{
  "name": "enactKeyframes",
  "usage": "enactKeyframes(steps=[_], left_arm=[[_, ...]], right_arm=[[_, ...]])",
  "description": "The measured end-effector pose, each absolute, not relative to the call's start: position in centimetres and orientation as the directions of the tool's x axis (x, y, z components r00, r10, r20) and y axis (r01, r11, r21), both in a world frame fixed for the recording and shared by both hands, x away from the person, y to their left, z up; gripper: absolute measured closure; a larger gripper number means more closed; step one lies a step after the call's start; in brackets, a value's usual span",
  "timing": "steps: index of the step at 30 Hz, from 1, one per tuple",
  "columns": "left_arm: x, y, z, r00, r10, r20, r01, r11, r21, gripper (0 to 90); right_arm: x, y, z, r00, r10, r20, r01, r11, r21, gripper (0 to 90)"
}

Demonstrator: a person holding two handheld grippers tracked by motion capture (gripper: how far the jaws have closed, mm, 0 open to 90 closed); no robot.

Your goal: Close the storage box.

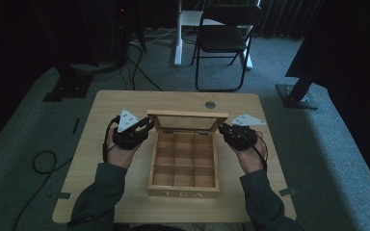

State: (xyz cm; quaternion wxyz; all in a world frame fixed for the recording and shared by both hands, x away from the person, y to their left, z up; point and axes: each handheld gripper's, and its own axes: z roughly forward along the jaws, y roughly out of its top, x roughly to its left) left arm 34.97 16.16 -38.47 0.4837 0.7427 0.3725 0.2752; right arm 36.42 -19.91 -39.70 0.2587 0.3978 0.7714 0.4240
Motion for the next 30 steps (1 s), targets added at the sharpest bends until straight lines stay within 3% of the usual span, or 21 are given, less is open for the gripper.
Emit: enactKeyframes(steps=[30], left_arm=[[32.8,16.8,-39.6,0.603,0.797,-0.020,0.338,-0.233,0.912,73.5]], right_arm=[[33.5,-19.9,-39.9,-0.558,0.827,-0.067,0.383,0.328,0.864,77.0]])
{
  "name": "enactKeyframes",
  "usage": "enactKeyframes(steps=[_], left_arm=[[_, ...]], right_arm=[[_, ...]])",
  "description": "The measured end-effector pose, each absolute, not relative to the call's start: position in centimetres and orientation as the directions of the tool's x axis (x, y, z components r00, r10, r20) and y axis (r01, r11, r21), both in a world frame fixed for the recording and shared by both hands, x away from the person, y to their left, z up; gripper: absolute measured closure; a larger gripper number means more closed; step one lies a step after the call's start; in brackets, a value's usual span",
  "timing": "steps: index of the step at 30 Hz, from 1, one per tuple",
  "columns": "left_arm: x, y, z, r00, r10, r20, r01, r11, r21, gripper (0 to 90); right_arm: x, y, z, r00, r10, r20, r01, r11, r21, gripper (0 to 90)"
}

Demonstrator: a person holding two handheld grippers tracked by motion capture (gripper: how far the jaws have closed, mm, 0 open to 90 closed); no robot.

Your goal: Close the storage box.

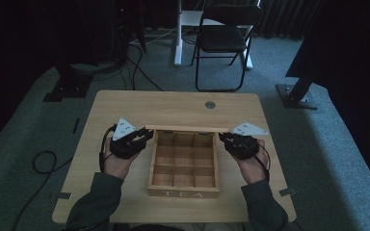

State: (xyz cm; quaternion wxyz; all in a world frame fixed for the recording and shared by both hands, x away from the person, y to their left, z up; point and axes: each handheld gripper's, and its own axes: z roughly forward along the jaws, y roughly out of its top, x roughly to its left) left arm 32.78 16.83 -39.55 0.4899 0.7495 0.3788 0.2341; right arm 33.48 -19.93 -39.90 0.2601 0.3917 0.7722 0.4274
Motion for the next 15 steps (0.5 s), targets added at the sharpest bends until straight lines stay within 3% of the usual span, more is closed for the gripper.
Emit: enactKeyframes(steps=[15], left_arm=[[31.7,16.9,-40.3,0.605,0.795,-0.038,0.360,-0.230,0.904,73.3]], right_arm=[[31.9,-20.0,-40.5,-0.556,0.830,-0.043,0.380,0.299,0.875,76.4]])
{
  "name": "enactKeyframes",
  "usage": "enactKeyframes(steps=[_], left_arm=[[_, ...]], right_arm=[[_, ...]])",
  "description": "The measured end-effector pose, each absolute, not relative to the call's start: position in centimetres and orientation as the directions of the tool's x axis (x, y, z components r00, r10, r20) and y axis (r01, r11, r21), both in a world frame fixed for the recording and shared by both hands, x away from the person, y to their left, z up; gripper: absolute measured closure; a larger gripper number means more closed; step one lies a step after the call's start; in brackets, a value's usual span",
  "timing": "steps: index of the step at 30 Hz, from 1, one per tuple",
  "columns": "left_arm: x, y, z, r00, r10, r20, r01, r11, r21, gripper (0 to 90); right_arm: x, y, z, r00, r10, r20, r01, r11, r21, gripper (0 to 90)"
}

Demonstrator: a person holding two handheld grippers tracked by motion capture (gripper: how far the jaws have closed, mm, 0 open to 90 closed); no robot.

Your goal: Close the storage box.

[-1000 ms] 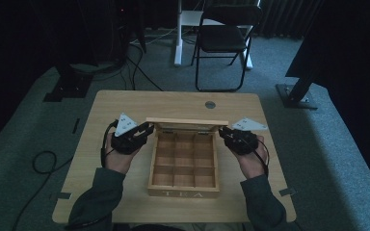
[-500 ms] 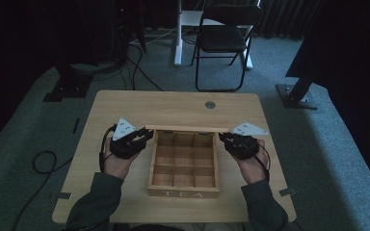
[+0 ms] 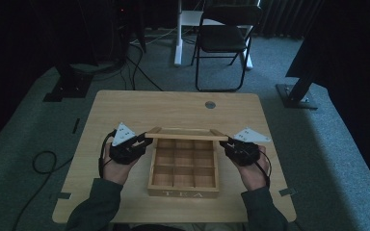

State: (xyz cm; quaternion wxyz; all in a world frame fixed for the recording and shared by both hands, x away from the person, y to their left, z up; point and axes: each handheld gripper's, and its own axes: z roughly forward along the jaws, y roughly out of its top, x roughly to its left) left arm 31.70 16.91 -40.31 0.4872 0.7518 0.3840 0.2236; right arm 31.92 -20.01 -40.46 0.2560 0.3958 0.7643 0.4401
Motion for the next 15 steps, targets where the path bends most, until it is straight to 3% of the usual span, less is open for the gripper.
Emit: enactKeyframes(steps=[15], left_arm=[[30.6,16.9,-41.3,0.599,0.798,-0.063,0.381,-0.215,0.899,72.6]], right_arm=[[29.9,-20.0,-40.8,-0.564,0.825,-0.043,0.360,0.292,0.886,73.8]])
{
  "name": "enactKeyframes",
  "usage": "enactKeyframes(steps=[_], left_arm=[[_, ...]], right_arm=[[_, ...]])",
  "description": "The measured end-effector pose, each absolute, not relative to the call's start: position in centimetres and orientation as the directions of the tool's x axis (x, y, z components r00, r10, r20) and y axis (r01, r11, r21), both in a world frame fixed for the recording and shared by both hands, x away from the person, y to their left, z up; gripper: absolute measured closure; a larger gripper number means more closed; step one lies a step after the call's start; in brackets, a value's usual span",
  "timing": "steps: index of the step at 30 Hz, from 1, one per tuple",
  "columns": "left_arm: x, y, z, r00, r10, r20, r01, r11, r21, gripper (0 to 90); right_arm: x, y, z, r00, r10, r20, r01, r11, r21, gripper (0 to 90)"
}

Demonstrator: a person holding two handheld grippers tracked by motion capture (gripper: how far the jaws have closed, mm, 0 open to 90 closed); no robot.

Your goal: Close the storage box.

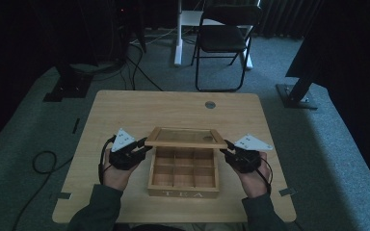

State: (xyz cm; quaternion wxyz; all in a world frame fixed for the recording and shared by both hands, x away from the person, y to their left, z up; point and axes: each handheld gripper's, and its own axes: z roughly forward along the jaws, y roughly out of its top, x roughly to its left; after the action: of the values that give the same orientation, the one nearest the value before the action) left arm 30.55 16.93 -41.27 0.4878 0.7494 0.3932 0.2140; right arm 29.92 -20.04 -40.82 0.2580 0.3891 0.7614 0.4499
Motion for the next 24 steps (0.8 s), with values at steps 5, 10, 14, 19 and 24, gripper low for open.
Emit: enactKeyframes(steps=[5,10,14,19,24], left_arm=[[30.4,16.9,-41.4,0.599,0.798,-0.068,0.385,-0.213,0.898,72.6],[30.3,16.9,-41.5,0.599,0.798,-0.068,0.388,-0.215,0.896,72.3],[30.3,16.9,-41.5,0.597,0.799,-0.066,0.388,-0.215,0.896,71.6],[30.3,16.9,-41.6,0.596,0.800,-0.069,0.388,-0.211,0.897,71.6],[30.0,16.7,-41.7,0.598,0.799,-0.056,0.383,-0.225,0.896,69.0]], right_arm=[[29.1,-20.1,-40.6,-0.565,0.824,-0.040,0.351,0.284,0.892,73.5],[28.3,-20.1,-40.5,-0.563,0.826,-0.033,0.339,0.267,0.902,73.5],[27.6,-20.1,-40.4,-0.560,0.828,-0.031,0.332,0.259,0.907,72.4],[26.9,-19.9,-39.9,-0.557,0.829,-0.054,0.314,0.271,0.910,71.8],[26.4,-19.9,-39.9,-0.558,0.828,-0.057,0.314,0.274,0.909,71.7]])
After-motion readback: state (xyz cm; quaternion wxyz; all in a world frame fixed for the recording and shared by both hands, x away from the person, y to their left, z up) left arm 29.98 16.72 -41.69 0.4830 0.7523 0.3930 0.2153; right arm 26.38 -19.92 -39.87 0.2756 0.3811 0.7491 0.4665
